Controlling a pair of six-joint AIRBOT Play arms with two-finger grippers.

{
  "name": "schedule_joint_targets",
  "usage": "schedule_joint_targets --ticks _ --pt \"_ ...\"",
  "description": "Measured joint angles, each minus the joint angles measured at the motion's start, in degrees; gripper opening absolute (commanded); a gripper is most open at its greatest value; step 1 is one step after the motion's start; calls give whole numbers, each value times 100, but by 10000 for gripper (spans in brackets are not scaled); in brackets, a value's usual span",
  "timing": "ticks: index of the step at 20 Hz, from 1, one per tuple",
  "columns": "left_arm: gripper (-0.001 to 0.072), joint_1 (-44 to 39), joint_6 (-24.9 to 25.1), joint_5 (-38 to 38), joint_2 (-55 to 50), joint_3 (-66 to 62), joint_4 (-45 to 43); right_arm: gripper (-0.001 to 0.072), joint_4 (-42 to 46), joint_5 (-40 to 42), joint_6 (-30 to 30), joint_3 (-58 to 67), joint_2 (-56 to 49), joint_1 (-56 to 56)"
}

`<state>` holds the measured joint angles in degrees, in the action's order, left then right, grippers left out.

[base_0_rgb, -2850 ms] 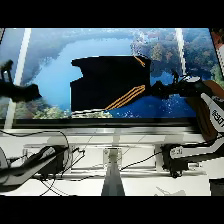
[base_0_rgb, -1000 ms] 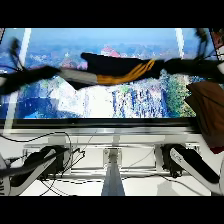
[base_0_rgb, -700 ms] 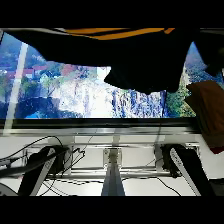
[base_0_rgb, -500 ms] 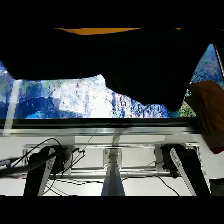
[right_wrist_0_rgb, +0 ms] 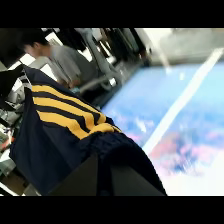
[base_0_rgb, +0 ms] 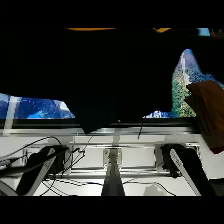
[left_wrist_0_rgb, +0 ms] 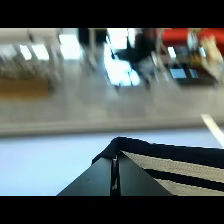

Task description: Fold the clothes and pants, and hang the long-sleeved shirts on hangers.

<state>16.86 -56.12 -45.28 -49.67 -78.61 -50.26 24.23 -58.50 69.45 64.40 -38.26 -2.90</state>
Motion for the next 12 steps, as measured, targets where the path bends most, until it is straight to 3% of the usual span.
schedule_joint_targets --ticks 6,12 --pt "2 -1263 -280 -334 -2446 0 -76 38 896 1285 96 -702 -1871 605" --pt "2 -1425 -649 -957 -2673 -2 -125 38 1425 1672 177 -765 -2623 -11"
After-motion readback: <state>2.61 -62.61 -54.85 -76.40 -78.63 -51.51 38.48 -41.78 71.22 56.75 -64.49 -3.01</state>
